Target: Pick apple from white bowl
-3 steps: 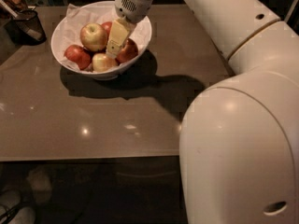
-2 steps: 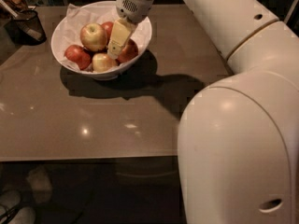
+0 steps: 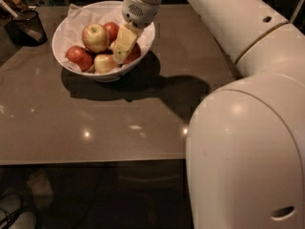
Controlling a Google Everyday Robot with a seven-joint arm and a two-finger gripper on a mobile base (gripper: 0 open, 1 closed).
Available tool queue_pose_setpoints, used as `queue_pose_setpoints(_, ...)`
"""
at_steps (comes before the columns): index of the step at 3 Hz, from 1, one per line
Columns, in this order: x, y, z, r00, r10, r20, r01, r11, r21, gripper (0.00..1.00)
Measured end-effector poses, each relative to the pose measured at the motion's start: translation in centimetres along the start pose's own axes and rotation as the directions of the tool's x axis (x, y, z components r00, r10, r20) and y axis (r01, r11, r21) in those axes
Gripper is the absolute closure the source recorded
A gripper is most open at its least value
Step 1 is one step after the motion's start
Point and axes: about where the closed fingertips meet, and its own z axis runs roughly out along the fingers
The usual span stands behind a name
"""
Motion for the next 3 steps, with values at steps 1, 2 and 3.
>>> queue_pose_setpoints(1,0.83,-0.04,0.44,1.000,0.017,-0.010,-0.017,0.9998,-0.004,0.24)
queue_pose_setpoints(2,0.87,-0.06,0.46,1.000,0.018,-0.011,-0.018,0.9998,-0.004,0.23)
queue_pose_setpoints(3,1.04,-0.46,0.31,1.000,0.009,-0.022,-0.009,1.0000,0.002,0.21)
